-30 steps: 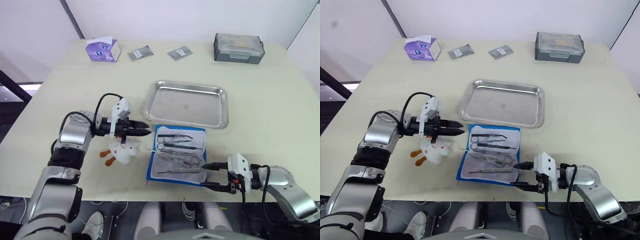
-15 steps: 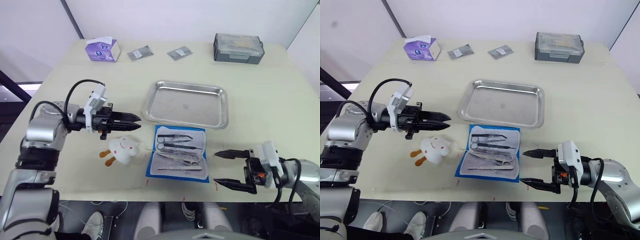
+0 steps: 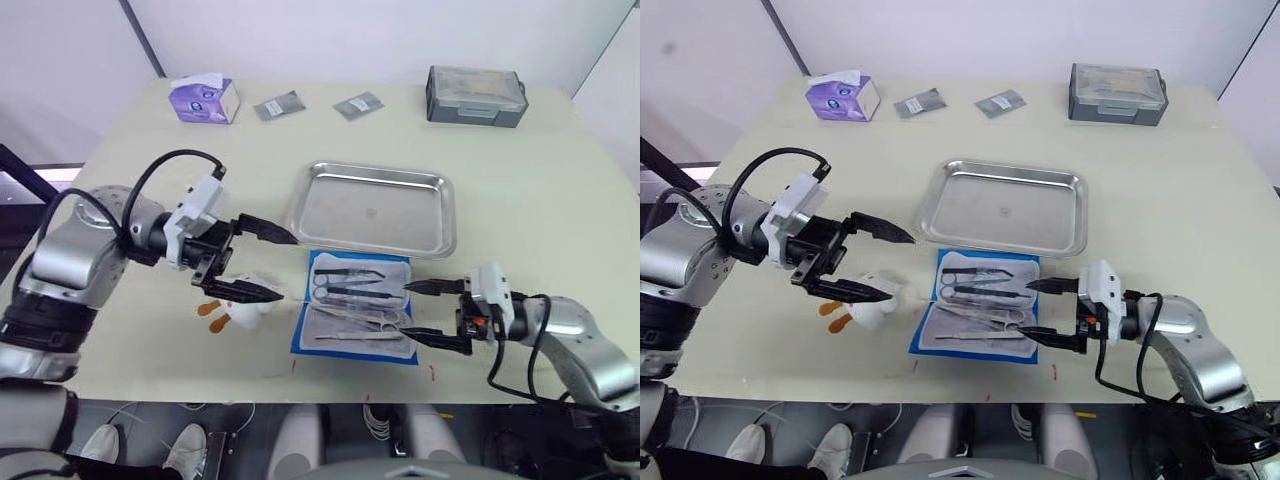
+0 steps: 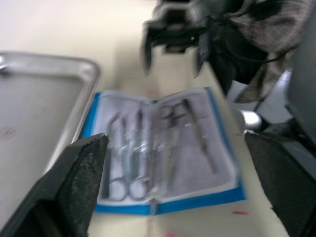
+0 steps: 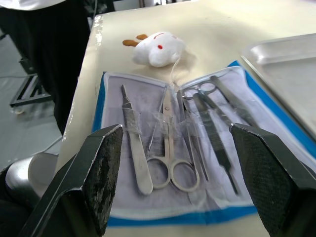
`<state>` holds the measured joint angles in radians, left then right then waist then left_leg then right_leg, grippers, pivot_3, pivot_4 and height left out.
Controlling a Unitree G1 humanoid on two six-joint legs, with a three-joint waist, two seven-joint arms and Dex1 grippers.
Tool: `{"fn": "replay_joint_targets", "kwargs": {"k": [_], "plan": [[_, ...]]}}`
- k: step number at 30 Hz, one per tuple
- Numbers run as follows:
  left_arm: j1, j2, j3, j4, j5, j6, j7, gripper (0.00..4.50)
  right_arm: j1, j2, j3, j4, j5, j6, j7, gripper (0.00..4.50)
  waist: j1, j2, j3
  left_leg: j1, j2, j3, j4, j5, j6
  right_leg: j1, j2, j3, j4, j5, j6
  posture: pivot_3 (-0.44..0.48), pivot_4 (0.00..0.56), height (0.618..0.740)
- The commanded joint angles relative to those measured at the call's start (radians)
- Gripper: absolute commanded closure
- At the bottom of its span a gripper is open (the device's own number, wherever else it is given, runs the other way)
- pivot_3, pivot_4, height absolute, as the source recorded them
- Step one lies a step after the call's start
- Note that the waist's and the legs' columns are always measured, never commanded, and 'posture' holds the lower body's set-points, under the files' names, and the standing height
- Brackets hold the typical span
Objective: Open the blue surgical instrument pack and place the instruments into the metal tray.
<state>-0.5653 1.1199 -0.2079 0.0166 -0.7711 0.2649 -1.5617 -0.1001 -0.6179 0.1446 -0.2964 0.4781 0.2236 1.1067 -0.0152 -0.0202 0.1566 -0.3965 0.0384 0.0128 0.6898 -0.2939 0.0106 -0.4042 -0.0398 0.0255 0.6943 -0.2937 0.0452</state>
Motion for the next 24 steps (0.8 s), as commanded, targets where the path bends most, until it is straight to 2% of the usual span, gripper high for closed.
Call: {"fn": "replay_joint_targets", "kwargs": {"k": [1,4,7,8,24], "plan": [[0.021,0.091,-0.007,-0.045,-0.087,-0.037,-0.053,0.06,-0.046,0.019,0.03,0.023,-0.057,-0.052,0.004,0.87,0.001,0.0,0.0,0.0,0.0,0.0,0.0,0.0,0.0,0.0,0.0,0.0,0.0,0.0,0.0,0.0,0.15,0.74],[0.045,0.134,-0.026,-0.053,-0.106,-0.069,-0.053,0.06,-0.075,0.037,0.041,0.05,-0.075,-0.06,0.001,0.87,0.001,0.0,0.0,0.0,0.0,0.0,0.0,0.0,0.0,0.0,0.0,0.0,0.0,0.0,0.0,0.0,0.15,0.74],[0.061,0.156,-0.04,-0.053,-0.113,-0.092,-0.053,0.0,-0.099,0.048,0.051,0.079,-0.09,-0.059,0.008,0.09,0.003,0.0,0.0,0.0,0.0,0.001,0.0,0.0,0.0,0.0,0.0,0.0,0.0,0.0,0.0,0.0,0.15,0.74],[0.062,0.157,-0.041,-0.053,-0.115,-0.097,-0.053,0.0,-0.104,0.05,0.053,0.09,-0.096,-0.063,0.011,0.03,0.003,0.0,0.0,0.0,0.0,0.001,0.0,0.0,0.0,0.0,0.0,0.0,0.0,0.0,0.0,0.0,0.15,0.74],[0.077,0.102,-0.001,-0.02,-0.104,-0.104,-0.053,0.0,-0.104,0.036,0.103,0.242,-0.219,-0.123,0.042,0.03,0.002,0.0,0.0,0.0,0.0,0.001,0.0,0.0,0.0,0.0,0.0,0.0,0.0,0.0,0.0,0.0,0.15,0.74]]}}
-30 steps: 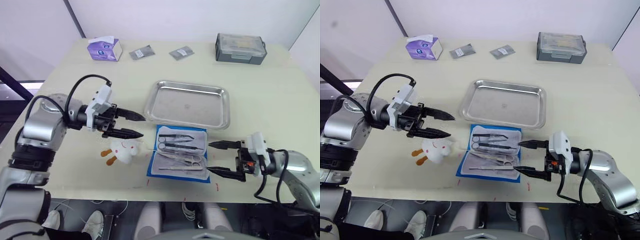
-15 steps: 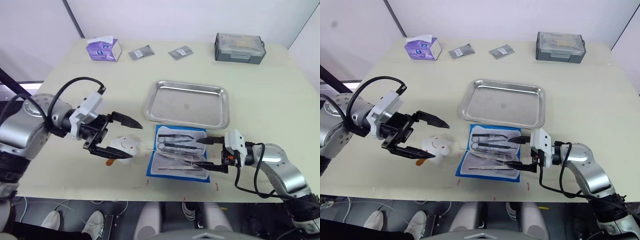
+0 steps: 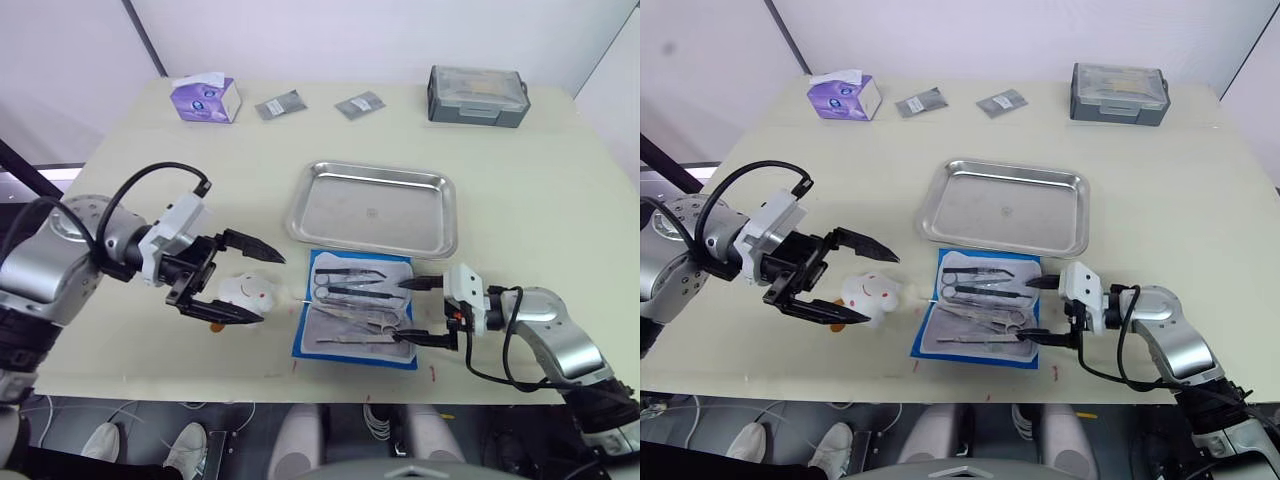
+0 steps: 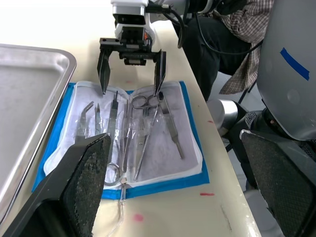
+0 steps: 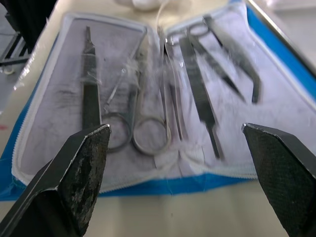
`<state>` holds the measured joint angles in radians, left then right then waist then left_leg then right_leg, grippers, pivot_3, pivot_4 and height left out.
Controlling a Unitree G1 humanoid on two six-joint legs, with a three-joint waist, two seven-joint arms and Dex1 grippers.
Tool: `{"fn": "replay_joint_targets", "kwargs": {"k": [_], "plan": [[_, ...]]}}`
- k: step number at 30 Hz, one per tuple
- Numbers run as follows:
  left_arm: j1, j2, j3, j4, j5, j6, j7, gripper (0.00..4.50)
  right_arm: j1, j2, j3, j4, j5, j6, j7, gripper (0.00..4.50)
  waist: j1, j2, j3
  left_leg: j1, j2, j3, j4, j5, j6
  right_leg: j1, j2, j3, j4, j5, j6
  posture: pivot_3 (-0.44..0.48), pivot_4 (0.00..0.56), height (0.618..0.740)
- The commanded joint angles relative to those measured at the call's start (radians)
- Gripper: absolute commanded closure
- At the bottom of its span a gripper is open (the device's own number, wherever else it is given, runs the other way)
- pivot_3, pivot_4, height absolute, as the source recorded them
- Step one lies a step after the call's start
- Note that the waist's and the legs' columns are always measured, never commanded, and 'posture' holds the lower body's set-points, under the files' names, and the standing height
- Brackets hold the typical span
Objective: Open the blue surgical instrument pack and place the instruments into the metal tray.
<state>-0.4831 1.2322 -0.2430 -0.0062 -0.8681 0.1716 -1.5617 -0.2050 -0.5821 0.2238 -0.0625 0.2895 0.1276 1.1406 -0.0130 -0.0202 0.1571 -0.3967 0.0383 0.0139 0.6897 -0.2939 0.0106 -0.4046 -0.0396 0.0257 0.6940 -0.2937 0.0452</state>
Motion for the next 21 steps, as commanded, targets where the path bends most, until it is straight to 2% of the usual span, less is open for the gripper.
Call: {"fn": "replay_joint_targets", "kwargs": {"k": [1,6,12,21], "plan": [[-0.004,-0.015,0.036,0.004,-0.003,-0.01,-0.053,0.0,0.003,0.0,0.03,0.015,-0.038,-0.031,0.01,0.03,0.0,0.0,0.0,0.0,0.0,0.0,0.0,0.0,0.0,0.0,0.0,0.0,0.0,0.0,0.0,0.0,0.15,0.74],[-0.008,-0.064,0.046,0.059,0.056,-0.021,-0.053,0.0,0.004,0.0,0.05,0.037,-0.064,-0.013,0.003,0.03,-0.001,0.0,0.0,0.0,0.0,0.0,0.0,0.0,0.0,0.0,0.0,0.0,0.0,0.0,0.0,0.0,0.15,0.74],[-0.037,-0.174,0.083,0.137,0.122,0.001,-0.053,0.0,-0.01,0.009,0.069,0.061,-0.085,0.003,-0.006,0.03,-0.001,-0.001,-0.001,0.001,0.0,0.0,0.0,0.0,0.0,0.0,0.001,0.0,0.0,0.0,0.0,0.0,0.15,0.74],[-0.079,-0.251,0.053,0.204,0.184,-0.032,-0.053,0.0,0.005,0.023,0.064,0.095,-0.095,-0.026,-0.028,0.03,-0.003,-0.001,-0.001,0.002,0.001,0.0,0.0,0.0,0.0,0.001,0.001,0.0,0.001,0.0,0.0,0.0,0.15,0.74]]}}
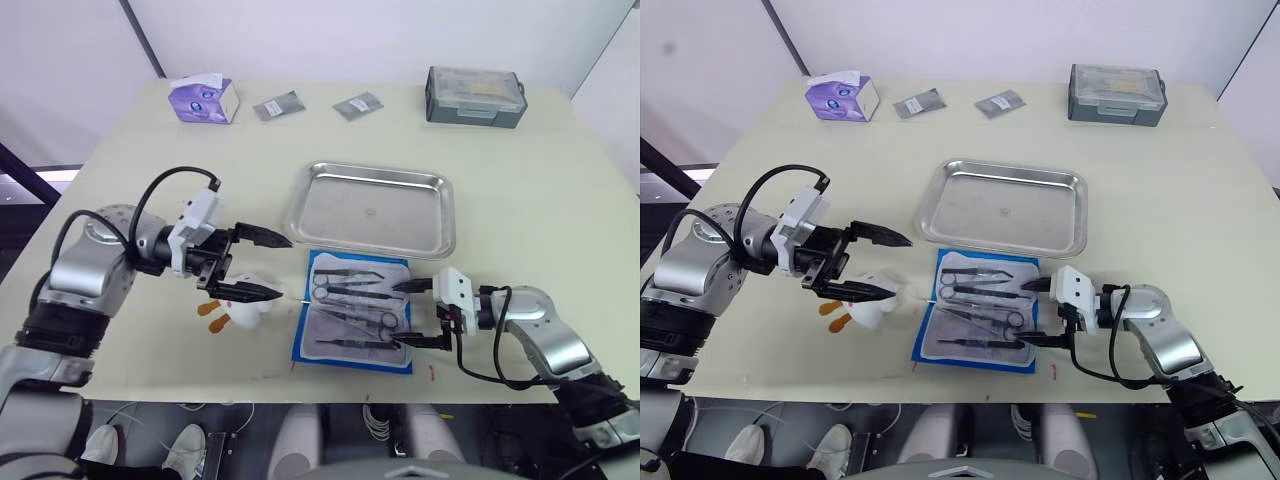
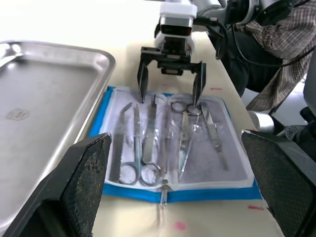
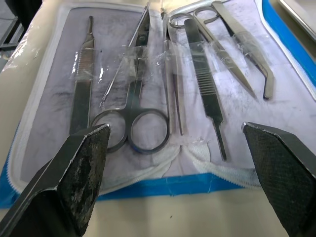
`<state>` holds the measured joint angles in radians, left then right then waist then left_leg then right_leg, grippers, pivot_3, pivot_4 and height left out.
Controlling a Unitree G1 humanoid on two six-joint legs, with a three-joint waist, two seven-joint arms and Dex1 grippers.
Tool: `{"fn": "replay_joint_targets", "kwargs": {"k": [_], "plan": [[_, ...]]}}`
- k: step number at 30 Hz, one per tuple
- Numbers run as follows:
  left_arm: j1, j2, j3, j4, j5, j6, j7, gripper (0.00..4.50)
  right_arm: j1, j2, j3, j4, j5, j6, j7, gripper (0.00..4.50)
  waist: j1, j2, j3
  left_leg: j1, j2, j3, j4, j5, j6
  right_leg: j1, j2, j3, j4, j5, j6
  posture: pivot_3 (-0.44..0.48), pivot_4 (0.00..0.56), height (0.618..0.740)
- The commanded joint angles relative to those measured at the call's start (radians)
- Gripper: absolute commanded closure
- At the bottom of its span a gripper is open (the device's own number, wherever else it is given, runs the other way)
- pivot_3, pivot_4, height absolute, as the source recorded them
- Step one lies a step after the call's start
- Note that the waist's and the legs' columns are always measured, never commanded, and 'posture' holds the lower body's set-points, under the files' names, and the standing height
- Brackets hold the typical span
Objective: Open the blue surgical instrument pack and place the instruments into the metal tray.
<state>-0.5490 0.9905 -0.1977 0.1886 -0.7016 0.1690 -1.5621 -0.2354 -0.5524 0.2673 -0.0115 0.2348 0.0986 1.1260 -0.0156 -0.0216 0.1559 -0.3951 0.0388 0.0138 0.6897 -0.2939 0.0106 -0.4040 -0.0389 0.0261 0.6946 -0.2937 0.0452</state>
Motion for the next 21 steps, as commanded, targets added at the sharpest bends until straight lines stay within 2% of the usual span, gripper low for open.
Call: {"fn": "replay_joint_targets", "kwargs": {"k": [1,5,21], "plan": [[-0.013,-0.015,0.002,0.017,0.026,-0.039,-0.052,0.0,0.04,-0.008,0.021,0.048,-0.045,-0.003,-0.016,0.03,0.001,0.0,0.0,0.0,0.0,0.0,0.0,0.0,0.0,0.0,0.0,0.0,0.0,0.0,0.0,0.0,0.15,0.74],[-0.036,-0.063,-0.002,0.064,0.061,-0.064,-0.052,0.0,0.097,-0.017,-0.004,0.019,-0.042,0.013,-0.063,0.03,0.003,0.0,0.0,0.0,0.0,0.0,0.0,0.0,0.0,0.0,0.0,0.0,0.0,0.0,0.0,0.0,0.15,0.74],[-0.064,-0.115,-0.023,0.105,0.094,-0.089,-0.052,0.0,0.178,0.001,-0.009,-0.049,-0.05,0.027,-0.154,0.03,0.003,-0.001,-0.001,0.0,0.0,0.0,0.0,0.0,0.0,0.001,0.0,0.0,0.0,0.0,0.0,0.0,0.15,0.74]]}}
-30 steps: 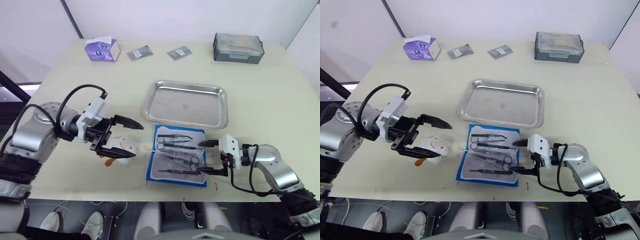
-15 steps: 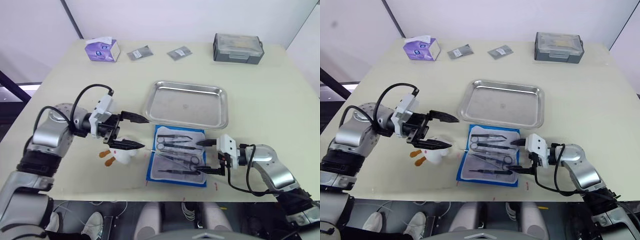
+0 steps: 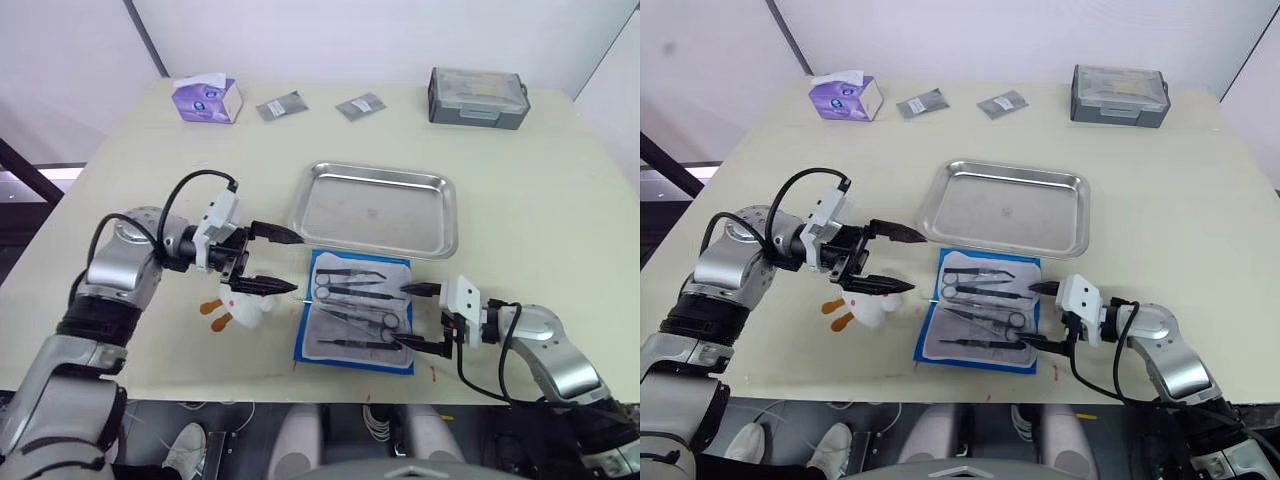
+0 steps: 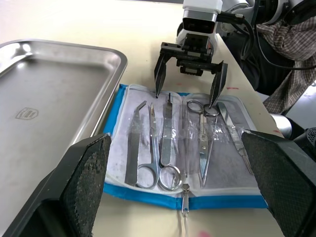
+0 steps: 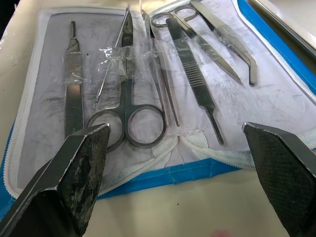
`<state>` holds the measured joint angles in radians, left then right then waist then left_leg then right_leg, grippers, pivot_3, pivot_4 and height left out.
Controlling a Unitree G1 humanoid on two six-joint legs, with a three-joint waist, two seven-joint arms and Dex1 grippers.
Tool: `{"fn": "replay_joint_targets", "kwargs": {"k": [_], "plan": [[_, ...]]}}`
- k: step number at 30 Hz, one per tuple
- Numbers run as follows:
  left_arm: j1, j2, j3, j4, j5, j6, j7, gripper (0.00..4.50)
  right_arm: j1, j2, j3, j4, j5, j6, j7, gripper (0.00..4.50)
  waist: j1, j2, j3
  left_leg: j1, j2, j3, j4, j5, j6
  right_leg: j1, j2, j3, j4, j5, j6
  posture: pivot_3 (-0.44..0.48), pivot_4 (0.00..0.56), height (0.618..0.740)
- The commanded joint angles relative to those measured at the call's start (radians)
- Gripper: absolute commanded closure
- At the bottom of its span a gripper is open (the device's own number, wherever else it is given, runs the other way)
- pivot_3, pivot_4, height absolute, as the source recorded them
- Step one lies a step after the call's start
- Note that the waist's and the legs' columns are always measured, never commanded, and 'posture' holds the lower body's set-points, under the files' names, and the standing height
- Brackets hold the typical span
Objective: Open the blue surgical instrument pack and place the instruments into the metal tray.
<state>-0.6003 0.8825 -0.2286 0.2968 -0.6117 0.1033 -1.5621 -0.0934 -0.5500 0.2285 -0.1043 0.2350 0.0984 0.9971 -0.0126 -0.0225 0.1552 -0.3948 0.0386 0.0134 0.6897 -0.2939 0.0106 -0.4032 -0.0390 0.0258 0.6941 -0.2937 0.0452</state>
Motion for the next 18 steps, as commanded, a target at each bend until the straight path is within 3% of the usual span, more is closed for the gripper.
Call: {"fn": "replay_joint_targets", "kwargs": {"k": [1,18], "plan": [[-0.014,-0.013,0.01,0.0,0.007,-0.023,-0.052,0.0,0.04,0.007,0.027,0.048,-0.05,0.018,-0.035,0.03,0.0,0.0,0.0,0.0,0.0,0.0,0.0,0.0,0.0,0.0,0.0,0.0,0.0,0.0,0.0,0.0,0.15,0.74],[-0.016,-0.035,0.013,0.03,0.036,-0.038,-0.052,0.0,0.028,0.073,0.042,0.134,-0.049,-0.097,-0.025,0.03,-0.006,-0.003,-0.002,0.003,0.001,0.0,0.0,0.0,0.0,0.001,0.001,0.0,0.0,0.0,0.0,0.0,0.15,0.74]]}}
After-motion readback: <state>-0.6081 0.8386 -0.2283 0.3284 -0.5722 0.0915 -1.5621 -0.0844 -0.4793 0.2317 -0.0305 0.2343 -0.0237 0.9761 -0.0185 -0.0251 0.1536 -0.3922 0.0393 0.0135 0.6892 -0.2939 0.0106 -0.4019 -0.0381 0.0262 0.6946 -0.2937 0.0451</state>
